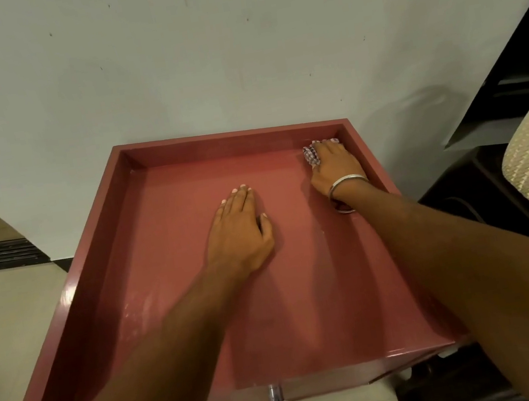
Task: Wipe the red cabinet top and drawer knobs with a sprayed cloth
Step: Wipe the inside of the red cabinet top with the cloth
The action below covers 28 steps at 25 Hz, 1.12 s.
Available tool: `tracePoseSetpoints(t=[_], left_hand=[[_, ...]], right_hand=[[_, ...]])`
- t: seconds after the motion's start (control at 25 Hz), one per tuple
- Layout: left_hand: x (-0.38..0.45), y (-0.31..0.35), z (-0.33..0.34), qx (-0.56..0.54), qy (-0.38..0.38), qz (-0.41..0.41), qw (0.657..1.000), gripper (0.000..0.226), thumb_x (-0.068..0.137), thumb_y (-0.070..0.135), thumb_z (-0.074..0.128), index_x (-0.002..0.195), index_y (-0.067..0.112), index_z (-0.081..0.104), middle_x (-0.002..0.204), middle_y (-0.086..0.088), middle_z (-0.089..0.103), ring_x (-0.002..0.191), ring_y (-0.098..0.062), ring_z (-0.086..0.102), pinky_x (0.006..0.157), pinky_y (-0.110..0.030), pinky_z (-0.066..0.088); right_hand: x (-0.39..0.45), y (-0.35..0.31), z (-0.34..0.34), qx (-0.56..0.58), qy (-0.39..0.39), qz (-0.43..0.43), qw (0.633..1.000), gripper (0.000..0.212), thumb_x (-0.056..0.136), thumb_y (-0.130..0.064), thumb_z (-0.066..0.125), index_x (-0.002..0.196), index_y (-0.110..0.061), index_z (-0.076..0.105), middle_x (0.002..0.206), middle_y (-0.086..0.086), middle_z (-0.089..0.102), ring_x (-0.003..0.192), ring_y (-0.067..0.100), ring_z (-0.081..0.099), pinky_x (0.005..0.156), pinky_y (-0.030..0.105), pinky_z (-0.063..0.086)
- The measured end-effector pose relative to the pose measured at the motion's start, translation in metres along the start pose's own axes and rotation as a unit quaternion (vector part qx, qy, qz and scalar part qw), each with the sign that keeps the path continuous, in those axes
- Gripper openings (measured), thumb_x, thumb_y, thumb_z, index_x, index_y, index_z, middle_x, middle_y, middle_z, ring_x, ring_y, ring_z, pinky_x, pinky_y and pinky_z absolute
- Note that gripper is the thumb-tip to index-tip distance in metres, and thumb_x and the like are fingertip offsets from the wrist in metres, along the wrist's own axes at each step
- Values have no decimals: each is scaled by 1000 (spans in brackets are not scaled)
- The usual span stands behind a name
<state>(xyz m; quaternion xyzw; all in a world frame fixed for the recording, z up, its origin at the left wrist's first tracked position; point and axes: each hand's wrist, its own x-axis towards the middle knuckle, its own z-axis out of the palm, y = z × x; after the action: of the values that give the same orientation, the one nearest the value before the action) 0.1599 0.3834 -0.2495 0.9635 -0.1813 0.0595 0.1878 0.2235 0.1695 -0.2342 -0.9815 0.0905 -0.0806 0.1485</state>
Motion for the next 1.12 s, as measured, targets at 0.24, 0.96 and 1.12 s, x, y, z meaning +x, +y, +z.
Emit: tracePoseSetpoints(t=[0.24, 0.96, 1.12], left_hand=[[14, -10, -1, -8, -1, -7, 1000, 61, 96, 32, 34, 150, 6, 23, 159, -9, 21, 147, -19, 15, 122, -34, 9], [-11, 8, -3, 1, -15, -23, 1000, 64, 95, 36, 28, 151, 7, 20, 160, -8, 17, 148, -19, 12, 121, -32, 5], [-28, 10, -5, -1, -7, -20, 1000, 71, 88, 40, 22, 151, 7, 22, 160, -7, 19, 148, -18, 14, 121, -31, 5]], right_hand=[[5, -3, 5, -6, 10, -10, 1000, 52, 92, -21, 39, 143, -8, 34, 151, 13, 34, 144, 30, 22, 120, 40, 17], [-35, 7, 0, 1, 12, -17, 1000, 53, 94, -16, 37, 146, -11, 29, 155, 8, 28, 147, 24, 16, 121, 34, 11], [-48, -10, 3, -7, 22, 0, 1000, 54, 94, -20, 34, 147, -12, 26, 156, 7, 26, 147, 24, 14, 122, 36, 10]])
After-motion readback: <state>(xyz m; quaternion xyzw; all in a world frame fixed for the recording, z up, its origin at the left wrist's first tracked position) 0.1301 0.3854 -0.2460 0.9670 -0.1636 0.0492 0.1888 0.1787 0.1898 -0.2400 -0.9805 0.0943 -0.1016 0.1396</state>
